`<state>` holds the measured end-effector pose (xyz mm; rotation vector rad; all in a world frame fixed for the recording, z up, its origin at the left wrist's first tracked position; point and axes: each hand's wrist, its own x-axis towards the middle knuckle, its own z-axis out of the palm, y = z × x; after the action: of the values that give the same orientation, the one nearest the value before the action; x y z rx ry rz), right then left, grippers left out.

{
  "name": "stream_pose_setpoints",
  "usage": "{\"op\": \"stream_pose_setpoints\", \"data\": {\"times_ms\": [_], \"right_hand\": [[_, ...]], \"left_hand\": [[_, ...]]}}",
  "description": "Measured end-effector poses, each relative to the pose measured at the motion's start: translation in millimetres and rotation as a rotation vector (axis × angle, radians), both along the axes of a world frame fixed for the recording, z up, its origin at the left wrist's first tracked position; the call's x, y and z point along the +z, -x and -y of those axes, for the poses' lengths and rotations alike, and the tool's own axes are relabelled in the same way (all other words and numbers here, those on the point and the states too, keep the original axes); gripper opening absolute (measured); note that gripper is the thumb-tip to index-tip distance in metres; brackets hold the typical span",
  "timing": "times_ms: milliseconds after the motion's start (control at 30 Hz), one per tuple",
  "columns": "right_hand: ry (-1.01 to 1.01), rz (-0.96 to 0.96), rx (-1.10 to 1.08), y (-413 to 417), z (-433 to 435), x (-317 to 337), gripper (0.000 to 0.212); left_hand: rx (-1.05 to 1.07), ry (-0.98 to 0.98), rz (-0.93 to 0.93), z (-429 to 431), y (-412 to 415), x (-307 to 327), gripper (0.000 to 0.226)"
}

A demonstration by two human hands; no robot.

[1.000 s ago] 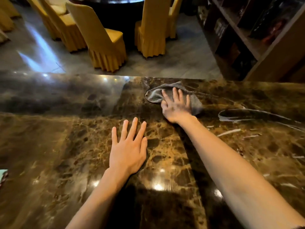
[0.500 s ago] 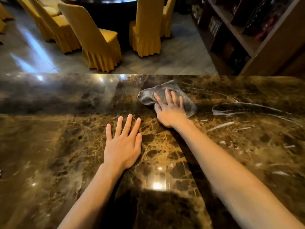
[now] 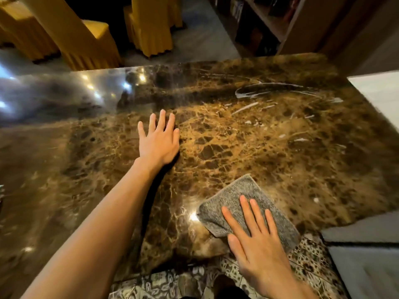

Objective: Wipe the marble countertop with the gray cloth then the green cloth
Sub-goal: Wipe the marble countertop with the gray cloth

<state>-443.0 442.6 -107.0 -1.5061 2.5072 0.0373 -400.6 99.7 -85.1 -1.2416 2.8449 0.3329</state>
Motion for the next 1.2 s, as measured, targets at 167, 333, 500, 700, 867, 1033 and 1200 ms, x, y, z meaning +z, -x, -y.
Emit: {"op": "stream_pose_setpoints", "data": {"times_ms": [167,333,500,700,867,1033,1200], "right_hand": [[0.009,0.099,-0.028,26,26,6,0.055],[0.065,0.086,-0.104,92,129,12,0.056],[0.074,0.076,-0.049,183,277,8,0.055],[0.028,0.110,-0.043,261,422,6,0.056],[0.023,0.134,-0.047,287,469,11,0.056],[0.032,0.155,-0.026,274,430,11,0.056],[0.055,0.103,0.041,219,299,6,0.056]], "left_hand": [[-0.031,0.004,-0.013,-8,22,-4,0.061],[0.003,-0.006,0.004,-6,39,-12,0.062],[0.078,0.026,0.008,8,60,-24,0.062],[0.093,0.101,-0.005,7,61,-31,0.060],[0.114,0.097,-0.001,7,61,-36,0.059],[0.116,0.078,0.006,6,61,-30,0.060],[0.107,0.064,0.011,3,62,-21,0.063]]}}
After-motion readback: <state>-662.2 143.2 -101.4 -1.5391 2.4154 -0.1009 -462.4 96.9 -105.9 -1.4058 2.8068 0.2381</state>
